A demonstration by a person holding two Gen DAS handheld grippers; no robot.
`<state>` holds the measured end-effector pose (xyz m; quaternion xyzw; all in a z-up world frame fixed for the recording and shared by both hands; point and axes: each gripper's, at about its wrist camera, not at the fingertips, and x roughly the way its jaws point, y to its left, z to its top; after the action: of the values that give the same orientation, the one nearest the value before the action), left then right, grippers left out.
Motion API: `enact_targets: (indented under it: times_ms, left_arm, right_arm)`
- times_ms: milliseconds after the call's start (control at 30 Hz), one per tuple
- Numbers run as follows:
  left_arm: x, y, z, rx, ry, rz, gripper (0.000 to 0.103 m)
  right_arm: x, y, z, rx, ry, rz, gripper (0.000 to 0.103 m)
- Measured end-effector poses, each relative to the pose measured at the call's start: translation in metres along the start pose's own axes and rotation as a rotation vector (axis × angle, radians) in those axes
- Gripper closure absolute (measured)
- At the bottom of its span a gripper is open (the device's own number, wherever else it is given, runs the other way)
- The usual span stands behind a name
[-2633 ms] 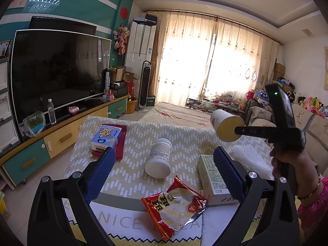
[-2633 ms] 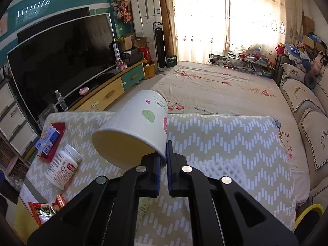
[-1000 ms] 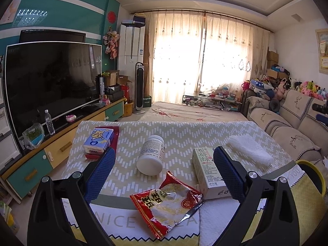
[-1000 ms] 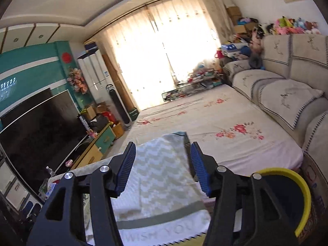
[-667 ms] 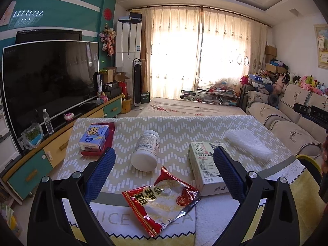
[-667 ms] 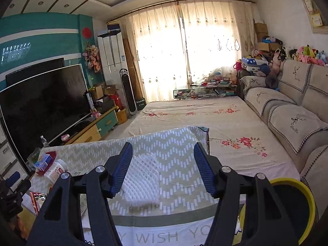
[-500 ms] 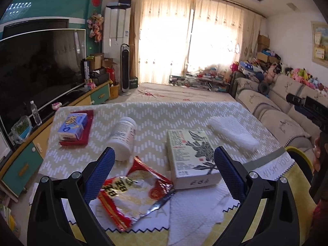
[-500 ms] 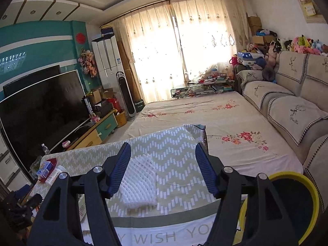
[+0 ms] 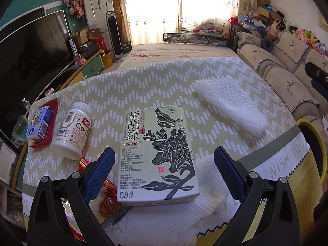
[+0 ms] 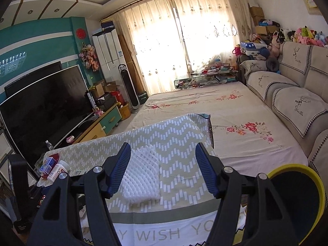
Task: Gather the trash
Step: 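Reach the left gripper to the printed tea box and grasp it, then carry the tea box with the left gripper into the bin and release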
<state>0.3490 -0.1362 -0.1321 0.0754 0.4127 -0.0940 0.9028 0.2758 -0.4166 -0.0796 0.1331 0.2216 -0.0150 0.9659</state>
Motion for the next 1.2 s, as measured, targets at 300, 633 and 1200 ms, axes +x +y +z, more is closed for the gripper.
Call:
enact_targets:
  times_ms: [300, 633, 1200]
  left_arm:
    - [0.024, 0.005, 0.007, -0.013, 0.083, 0.029, 0.016]
    - [0.006, 0.006, 0.010, -0.023, 0.050, 0.009, 0.030]
    - [-0.143, -0.072, 0.001, 0.137, -0.201, -0.176, 0.030]
  right_arm:
    - [0.003, 0.004, -0.001, -0.004, 0.027, 0.025, 0.040]
    - [0.009, 0.004, -0.003, -0.007, 0.049, 0.017, 0.039]
    - [-0.045, -0.046, 0.018, 0.048, -0.034, -0.078, 0.039]
